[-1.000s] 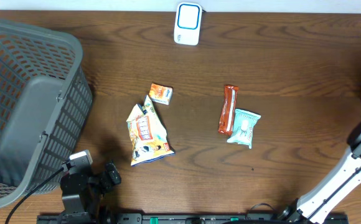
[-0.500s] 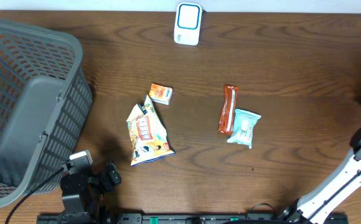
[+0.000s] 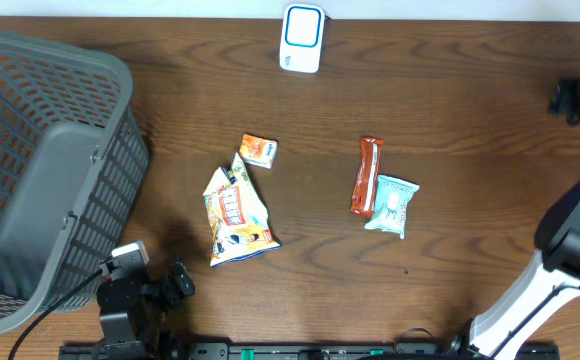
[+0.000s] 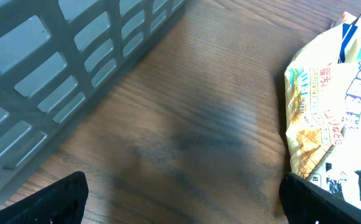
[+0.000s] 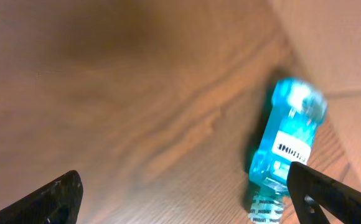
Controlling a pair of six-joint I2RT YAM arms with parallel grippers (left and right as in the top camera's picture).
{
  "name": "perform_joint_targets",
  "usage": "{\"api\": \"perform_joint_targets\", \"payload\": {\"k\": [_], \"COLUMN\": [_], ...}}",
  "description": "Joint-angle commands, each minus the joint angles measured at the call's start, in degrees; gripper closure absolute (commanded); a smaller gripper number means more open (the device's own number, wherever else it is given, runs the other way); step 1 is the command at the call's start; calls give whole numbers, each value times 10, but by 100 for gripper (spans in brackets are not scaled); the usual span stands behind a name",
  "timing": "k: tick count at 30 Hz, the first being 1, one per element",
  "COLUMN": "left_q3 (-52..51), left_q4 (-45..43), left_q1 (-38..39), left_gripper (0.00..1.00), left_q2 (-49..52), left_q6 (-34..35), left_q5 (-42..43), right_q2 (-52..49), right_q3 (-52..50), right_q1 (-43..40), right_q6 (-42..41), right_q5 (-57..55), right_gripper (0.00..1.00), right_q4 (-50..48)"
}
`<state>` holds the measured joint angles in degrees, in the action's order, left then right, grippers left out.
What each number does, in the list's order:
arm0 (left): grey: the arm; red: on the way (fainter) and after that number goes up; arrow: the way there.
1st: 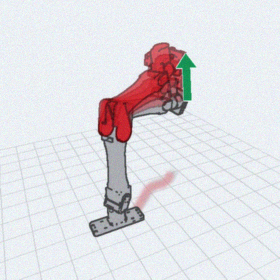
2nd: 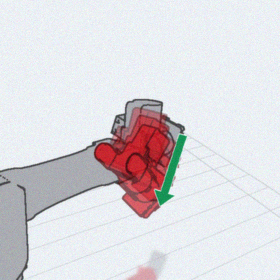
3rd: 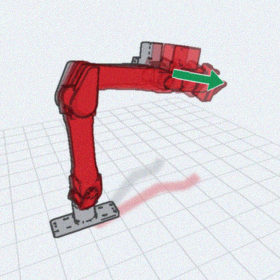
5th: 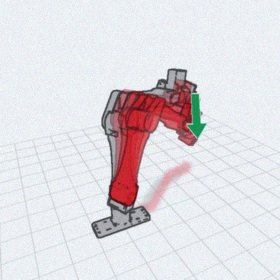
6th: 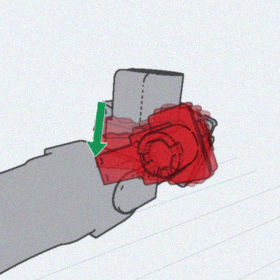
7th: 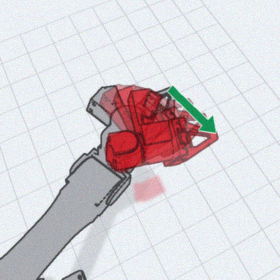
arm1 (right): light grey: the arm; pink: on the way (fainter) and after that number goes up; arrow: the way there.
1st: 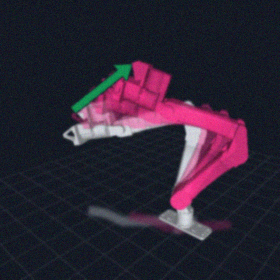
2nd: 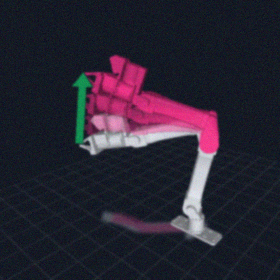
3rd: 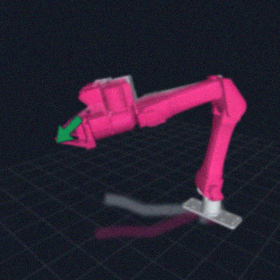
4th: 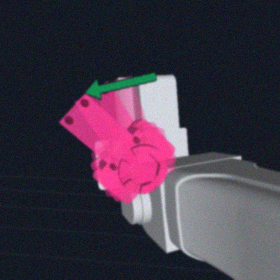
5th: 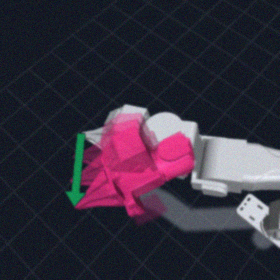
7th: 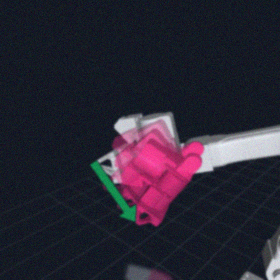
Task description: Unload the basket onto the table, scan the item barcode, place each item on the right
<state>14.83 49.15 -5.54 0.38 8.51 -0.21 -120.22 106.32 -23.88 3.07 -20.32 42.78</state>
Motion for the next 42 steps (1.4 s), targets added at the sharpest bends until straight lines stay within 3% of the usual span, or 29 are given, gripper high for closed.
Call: {"api": "perform_joint_targets", "payload": {"k": [1,9,13,17,24,28,33,37,42], "left_q3": [-10,-10,-10,-10,-10,-10,-10,-10,-10], "left_q4": [26,26,26,26,26,26,26,26,26], "left_q1": [-3,-3,-3,-3,-3,-3,-3,-3,-3], "left_gripper": [2,2,2,2,2,2,2,2,2], "left_q2": [-1,-1,-1,-1,-1,-1,-1,-1,-1], "left_q6": [-12,-12,-12,-12,-12,-12,-12,-12,-12], "left_q5": [-5,-5,-5,-5,-5,-5,-5,-5,-5], "right_q2": [71,184,202,201,201,201,201,201,201], "right_q3": [2,2,2,-5,-104,-196,-300,-341,-374], "right_q1": [38,131,185,216,296,344,411,448,497], "right_q6": [-14,-108,-244,-327,-361,-361,-352,-341,-330], "right_q5": [47,151,150,145,145,145,144,145,143], "right_gripper": [1,1,1,1,1,1,1,14,19], "right_q4": [3,58,158,248,326,299,183,106,41]}}
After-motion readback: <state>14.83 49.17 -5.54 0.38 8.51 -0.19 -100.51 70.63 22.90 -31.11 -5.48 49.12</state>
